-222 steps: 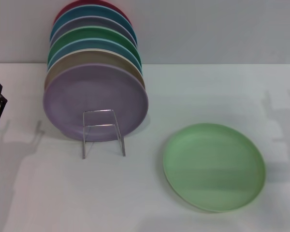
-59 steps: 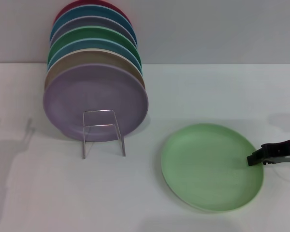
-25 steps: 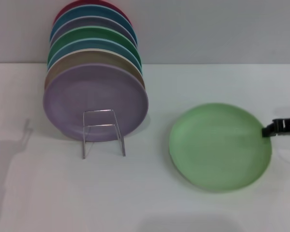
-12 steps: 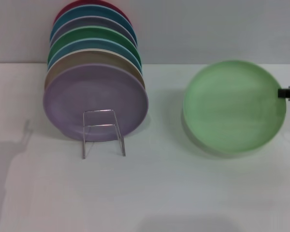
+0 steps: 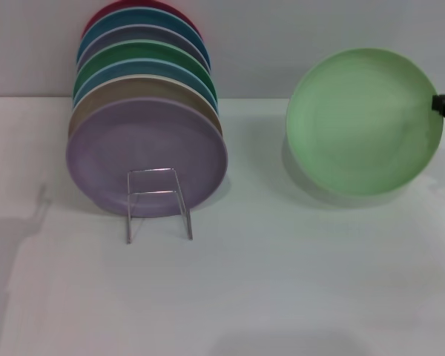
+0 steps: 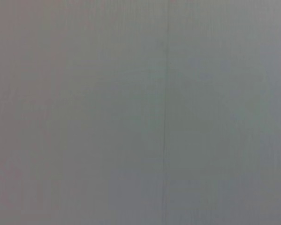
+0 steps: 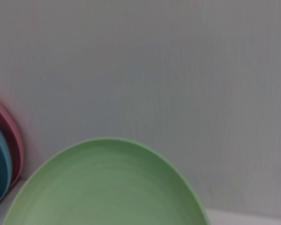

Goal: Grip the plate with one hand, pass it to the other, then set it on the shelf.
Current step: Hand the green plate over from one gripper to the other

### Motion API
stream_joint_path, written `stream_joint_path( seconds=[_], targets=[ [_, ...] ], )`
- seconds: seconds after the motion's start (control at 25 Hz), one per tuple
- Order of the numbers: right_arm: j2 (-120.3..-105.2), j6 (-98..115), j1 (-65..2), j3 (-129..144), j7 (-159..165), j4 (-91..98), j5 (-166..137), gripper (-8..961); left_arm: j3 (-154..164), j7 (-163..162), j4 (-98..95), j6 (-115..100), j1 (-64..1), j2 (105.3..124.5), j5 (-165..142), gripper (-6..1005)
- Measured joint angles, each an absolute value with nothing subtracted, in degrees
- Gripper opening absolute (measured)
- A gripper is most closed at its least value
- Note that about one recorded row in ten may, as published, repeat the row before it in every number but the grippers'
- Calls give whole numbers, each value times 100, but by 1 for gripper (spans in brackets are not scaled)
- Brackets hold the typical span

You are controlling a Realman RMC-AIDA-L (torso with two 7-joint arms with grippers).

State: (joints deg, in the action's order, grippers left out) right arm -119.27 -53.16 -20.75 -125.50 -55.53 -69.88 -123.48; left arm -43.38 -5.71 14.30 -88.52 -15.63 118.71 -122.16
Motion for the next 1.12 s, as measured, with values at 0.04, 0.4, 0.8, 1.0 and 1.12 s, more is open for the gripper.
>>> stream_joint_path(
  seconds=[0.04, 0.4, 0.8, 1.0, 1.12],
  targets=[
    [-11926, -5198, -2086, -12551, -5779, -6889, -12201, 20, -4336, -573, 1448, -8861, -1563, 11872, -12216, 796],
    [-11926, -4383, -2251, -12433, -7041, -6165, -11247, 18, -4300, -578, 1596, -8917, -1564, 11882, -12217, 794],
    [-11921, -3578, -2042, -11395, -7083, -6643, -11514, 18, -4317, -580, 1632, -8924, -1615, 11883, -12239, 793],
    [-11931, -2937, -1775, -10706, -7240, -7065, -11646, 17, -4312, -580, 1635, -8923, -1619, 11882, -12250, 792],
    [-11936, -2397, -1519, -10112, -7458, -7469, -11649, 17, -4308, -580, 1635, -8922, -1606, 11878, -12256, 791]
  ],
)
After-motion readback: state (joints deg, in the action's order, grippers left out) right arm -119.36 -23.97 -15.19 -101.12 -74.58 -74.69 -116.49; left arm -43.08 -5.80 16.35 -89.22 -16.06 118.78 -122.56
